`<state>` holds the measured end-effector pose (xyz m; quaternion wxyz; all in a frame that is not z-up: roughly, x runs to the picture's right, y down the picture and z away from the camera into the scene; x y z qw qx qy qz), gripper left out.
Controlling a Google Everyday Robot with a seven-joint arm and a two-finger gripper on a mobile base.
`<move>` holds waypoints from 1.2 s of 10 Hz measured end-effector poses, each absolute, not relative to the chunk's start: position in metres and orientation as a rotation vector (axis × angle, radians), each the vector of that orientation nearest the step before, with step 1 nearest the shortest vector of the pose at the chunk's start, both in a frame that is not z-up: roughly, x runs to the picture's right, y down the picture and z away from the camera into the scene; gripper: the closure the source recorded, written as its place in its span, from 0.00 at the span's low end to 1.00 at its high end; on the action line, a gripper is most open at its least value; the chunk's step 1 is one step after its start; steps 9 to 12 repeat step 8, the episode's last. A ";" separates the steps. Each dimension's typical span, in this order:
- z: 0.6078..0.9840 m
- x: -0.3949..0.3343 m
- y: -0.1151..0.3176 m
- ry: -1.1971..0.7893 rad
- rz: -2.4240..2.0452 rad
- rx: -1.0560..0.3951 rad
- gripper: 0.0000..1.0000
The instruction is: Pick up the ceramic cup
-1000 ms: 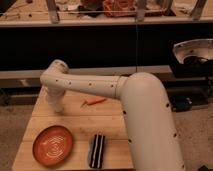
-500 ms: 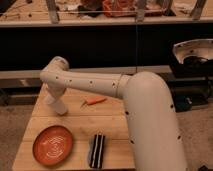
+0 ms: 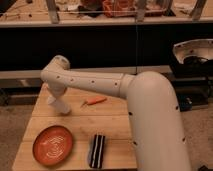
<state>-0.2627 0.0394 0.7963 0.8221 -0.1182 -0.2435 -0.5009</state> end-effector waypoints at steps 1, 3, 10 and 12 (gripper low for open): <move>0.796 -0.261 0.040 -0.519 -1.066 -0.252 1.00; 0.792 -0.260 0.039 -0.520 -1.068 -0.244 1.00; 0.785 -0.252 0.038 -0.520 -1.067 -0.235 1.00; 0.785 -0.252 0.038 -0.520 -1.067 -0.235 1.00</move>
